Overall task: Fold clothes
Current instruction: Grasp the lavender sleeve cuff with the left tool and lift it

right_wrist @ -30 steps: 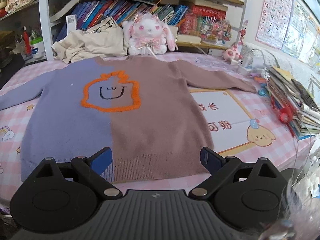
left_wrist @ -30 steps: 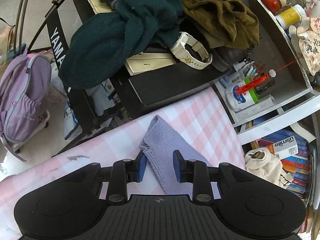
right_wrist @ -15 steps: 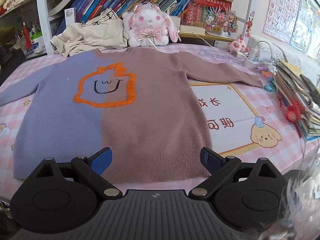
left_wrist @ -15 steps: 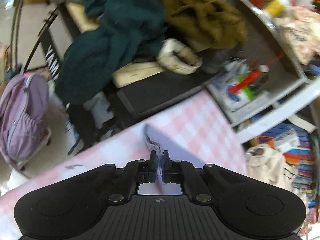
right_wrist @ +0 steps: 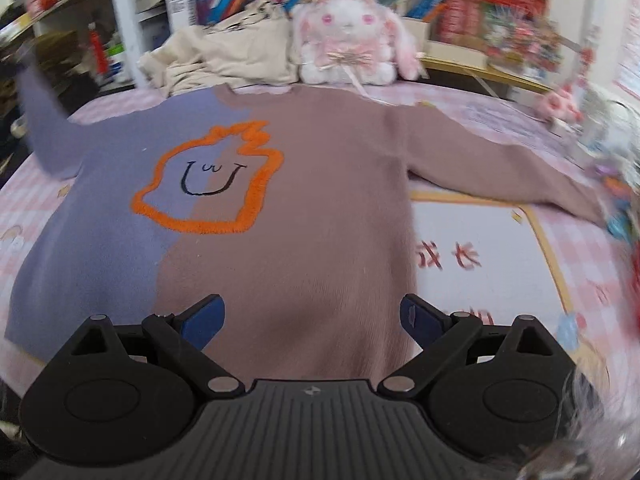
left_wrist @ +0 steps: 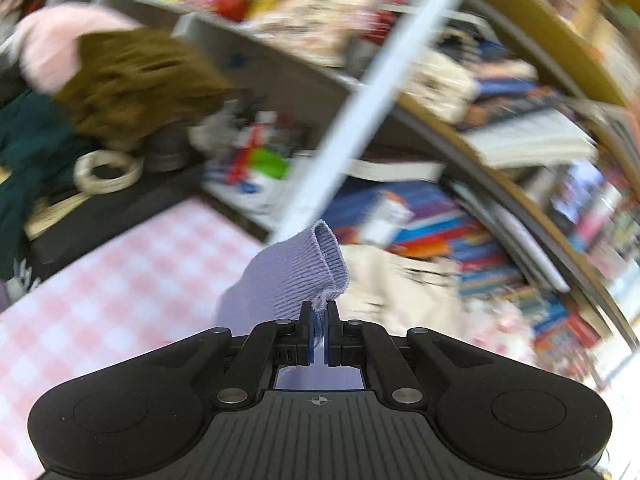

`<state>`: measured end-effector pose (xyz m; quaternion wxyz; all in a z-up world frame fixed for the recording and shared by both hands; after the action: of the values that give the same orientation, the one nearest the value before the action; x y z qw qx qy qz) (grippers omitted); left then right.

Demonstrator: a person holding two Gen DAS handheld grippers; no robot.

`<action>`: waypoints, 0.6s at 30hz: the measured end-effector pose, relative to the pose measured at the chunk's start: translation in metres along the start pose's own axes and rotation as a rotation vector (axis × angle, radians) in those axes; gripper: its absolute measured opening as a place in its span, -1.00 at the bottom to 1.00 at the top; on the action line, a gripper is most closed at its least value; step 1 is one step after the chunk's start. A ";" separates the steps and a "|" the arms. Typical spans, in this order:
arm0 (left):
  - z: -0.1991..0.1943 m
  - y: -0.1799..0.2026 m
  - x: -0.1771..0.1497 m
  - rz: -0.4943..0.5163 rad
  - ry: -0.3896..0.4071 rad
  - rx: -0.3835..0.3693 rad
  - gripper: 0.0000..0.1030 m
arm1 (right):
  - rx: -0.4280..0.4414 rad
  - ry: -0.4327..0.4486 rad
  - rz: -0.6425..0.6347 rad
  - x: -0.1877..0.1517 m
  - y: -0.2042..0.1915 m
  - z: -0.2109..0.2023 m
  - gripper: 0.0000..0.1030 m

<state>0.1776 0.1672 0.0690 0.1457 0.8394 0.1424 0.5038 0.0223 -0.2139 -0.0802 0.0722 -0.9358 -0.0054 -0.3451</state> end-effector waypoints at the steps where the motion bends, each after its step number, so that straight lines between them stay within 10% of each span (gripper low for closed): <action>1: -0.001 0.017 0.000 0.014 0.005 -0.014 -0.92 | 0.018 -0.007 -0.017 0.001 0.003 0.003 0.85; 18: 0.075 0.199 -0.077 0.154 -0.119 -0.123 -0.92 | 0.159 -0.098 -0.153 0.005 0.045 0.019 0.85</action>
<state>0.2279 -0.0531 0.0505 0.1662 0.8657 0.0375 0.4708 0.0407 -0.2563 -0.0970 0.1195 -0.9396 -0.1076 -0.3020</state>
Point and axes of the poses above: each gripper's, at about its wrist camera, not at the fingertips, and z roughly the way its jaws point, y to its right, x to its top, the point moved 4 cm from there along z, roughly the way its jaws point, and after that the axes turned 7 degrees about z, right-handed, at the moved point
